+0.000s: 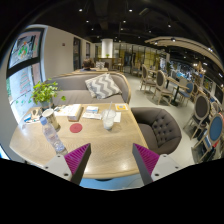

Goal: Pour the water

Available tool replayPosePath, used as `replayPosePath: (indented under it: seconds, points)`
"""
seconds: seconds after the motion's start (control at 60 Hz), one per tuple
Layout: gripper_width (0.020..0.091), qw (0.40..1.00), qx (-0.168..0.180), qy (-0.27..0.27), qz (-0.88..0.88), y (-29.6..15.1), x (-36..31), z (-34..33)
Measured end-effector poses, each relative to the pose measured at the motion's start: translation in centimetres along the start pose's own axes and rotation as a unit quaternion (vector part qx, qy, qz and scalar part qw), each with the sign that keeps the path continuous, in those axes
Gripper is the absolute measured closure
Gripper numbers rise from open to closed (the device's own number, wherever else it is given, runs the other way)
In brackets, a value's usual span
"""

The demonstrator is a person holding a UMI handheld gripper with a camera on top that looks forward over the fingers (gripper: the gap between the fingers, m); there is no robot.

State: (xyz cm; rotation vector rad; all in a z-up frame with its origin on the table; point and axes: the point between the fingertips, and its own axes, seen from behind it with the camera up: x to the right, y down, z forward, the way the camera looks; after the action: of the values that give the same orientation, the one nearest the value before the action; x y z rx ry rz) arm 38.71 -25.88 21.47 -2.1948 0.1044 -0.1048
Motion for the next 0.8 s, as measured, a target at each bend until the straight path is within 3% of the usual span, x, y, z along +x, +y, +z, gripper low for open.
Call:
replayPosePath:
  seconds: [0.25,0.467,0.8]
  points:
    - [0.0246,1.000,-0.015,0.002,-0.010,2.5,-3.5,0.3]
    - [0.0250,0.999,-0.028,-0.027,-0.007,6.3,-12.0,0.3]
    - [0.0250,0.996,0.017,-0.085,0.004,5.9,-27.2,6.3]
